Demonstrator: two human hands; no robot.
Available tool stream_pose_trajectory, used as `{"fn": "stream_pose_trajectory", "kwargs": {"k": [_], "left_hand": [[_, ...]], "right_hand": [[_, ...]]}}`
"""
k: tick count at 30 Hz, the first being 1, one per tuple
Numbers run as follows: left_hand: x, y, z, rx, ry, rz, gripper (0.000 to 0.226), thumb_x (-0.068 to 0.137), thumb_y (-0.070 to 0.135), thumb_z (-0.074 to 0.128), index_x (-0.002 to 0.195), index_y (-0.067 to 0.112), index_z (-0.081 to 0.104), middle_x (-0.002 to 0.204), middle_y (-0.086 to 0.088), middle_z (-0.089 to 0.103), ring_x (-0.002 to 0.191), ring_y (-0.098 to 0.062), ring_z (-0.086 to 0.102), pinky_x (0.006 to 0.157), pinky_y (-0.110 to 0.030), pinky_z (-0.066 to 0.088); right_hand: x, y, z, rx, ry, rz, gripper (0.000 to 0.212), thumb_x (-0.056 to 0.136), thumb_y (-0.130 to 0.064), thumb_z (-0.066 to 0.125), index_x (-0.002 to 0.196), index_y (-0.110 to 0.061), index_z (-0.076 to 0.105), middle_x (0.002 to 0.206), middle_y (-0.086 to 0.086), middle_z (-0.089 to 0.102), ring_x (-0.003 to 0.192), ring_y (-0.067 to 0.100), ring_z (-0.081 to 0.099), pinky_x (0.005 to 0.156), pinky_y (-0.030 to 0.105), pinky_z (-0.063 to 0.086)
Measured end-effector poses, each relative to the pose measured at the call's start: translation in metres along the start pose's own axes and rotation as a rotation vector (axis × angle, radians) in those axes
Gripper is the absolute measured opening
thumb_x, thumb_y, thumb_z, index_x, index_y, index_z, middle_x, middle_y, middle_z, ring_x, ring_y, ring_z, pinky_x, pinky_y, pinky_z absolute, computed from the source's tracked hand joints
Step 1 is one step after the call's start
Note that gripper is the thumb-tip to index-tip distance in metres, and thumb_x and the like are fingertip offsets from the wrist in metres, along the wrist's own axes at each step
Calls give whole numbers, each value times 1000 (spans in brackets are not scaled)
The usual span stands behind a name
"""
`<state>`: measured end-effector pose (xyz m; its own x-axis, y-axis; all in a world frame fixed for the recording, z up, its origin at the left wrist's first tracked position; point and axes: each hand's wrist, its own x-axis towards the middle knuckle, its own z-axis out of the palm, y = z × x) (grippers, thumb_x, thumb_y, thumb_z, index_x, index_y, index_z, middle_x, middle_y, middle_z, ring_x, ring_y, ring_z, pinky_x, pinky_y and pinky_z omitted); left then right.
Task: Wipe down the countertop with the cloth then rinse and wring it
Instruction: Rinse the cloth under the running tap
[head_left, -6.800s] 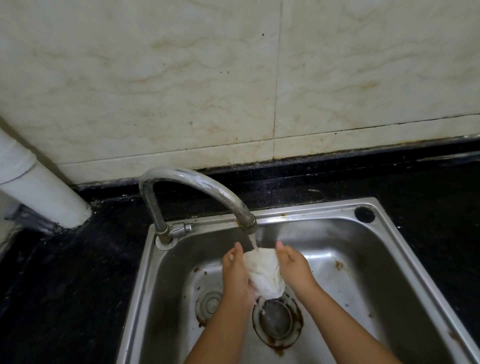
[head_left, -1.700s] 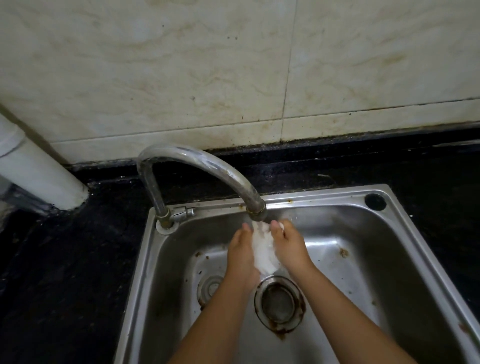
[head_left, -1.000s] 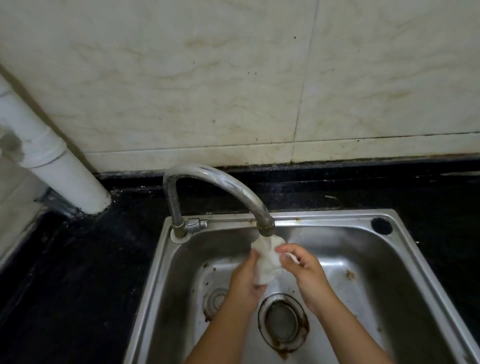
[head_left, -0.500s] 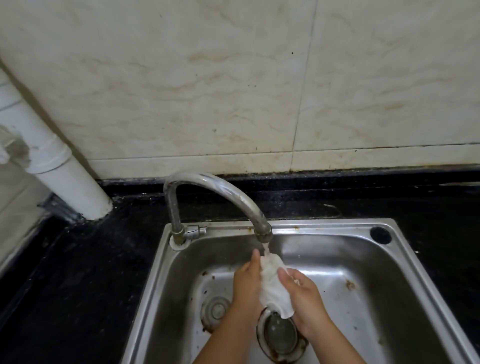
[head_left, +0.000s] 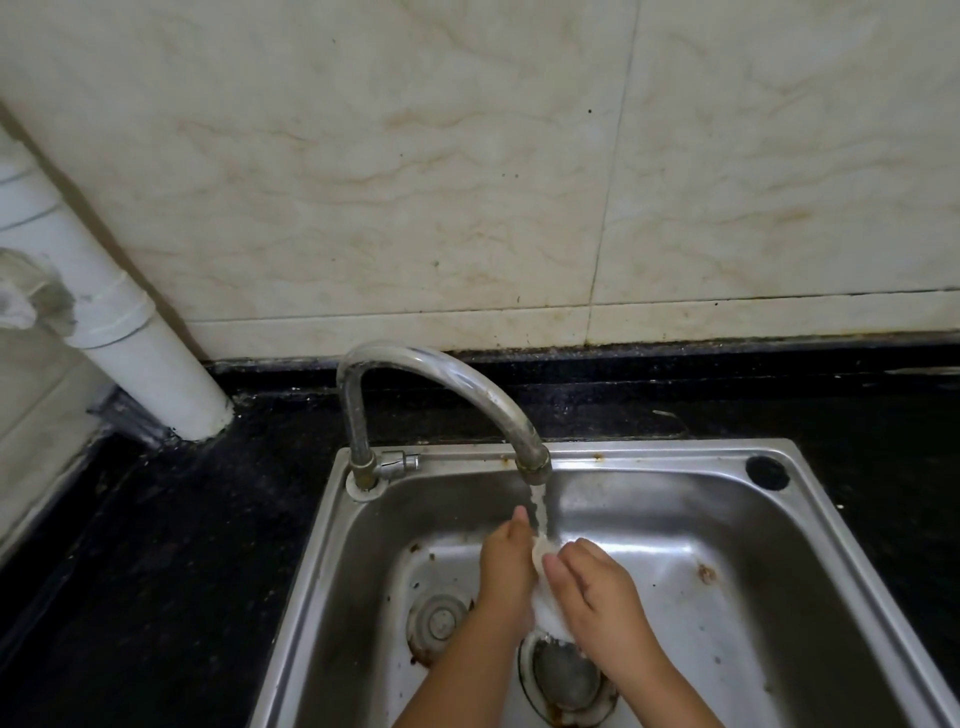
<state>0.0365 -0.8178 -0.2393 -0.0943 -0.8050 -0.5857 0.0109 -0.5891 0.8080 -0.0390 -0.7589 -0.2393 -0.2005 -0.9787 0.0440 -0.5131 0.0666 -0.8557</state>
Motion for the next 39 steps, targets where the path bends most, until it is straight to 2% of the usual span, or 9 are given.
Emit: {"fn": "stream_pose_trajectory", "kwargs": {"k": [5,10,14,18,21,23,28,33,39], "left_hand": [[-11,-1,13,60,-77,-7,36,98,26,37,67,16,51,65,-3,52,69,-17,52,70,-28,41],[-11,-15,4,105,-25,-44,38,98,20,37,67,12,56,71,-9,59,82,-26,57,80,-31,44],[-3,-9,-11,32,56,-42,32,98,25,37,80,10,57,83,-10,62,87,-27,59,80,-34,47],[-1,11,-31,338,210,200,15,96,27,42,87,17,49,80,0,54,81,-19,54,72,-29,45],[0,33,-52,431,432,343,12,94,23,47,94,13,53,74,6,53,68,-8,50,59,-21,40],[4,44,-63,506,517,424,20,94,23,47,92,8,61,81,-4,64,75,-18,59,65,-26,44],[17,56,-72,651,535,528,31,94,22,47,80,1,66,82,-13,69,77,-29,63,66,-27,42],[36,74,-73,728,567,578,35,94,25,47,77,1,65,76,-16,68,75,-33,62,64,-32,43],[35,86,-72,753,560,529,34,94,28,47,85,0,65,77,-14,65,80,-29,62,64,-27,35]], "right_hand": [[11,17,11,-77,199,113,46,92,-35,34,68,-6,61,57,-12,41,57,1,42,56,13,31],[19,27,8,-160,-5,266,41,99,-25,32,72,-8,57,61,-6,44,68,13,46,64,23,31],[20,17,7,213,61,344,34,96,-20,41,64,-11,48,64,5,50,65,18,48,60,23,36],[21,3,2,447,111,403,37,92,-21,49,58,-13,40,56,1,37,55,11,35,51,20,29],[26,-4,4,568,82,458,31,91,-27,51,65,-10,46,63,8,41,62,17,40,58,27,33],[28,-9,5,600,57,461,26,91,-28,51,73,-9,50,71,13,44,68,20,43,62,28,35],[31,-15,7,680,67,482,31,92,-24,51,63,-12,45,60,4,46,55,11,46,49,15,39],[30,-13,-2,679,47,488,26,91,-28,50,72,-12,50,73,13,49,70,22,49,67,32,40],[36,-14,-14,858,45,490,26,92,-10,45,67,-12,52,61,1,56,58,12,55,56,23,43]]}}
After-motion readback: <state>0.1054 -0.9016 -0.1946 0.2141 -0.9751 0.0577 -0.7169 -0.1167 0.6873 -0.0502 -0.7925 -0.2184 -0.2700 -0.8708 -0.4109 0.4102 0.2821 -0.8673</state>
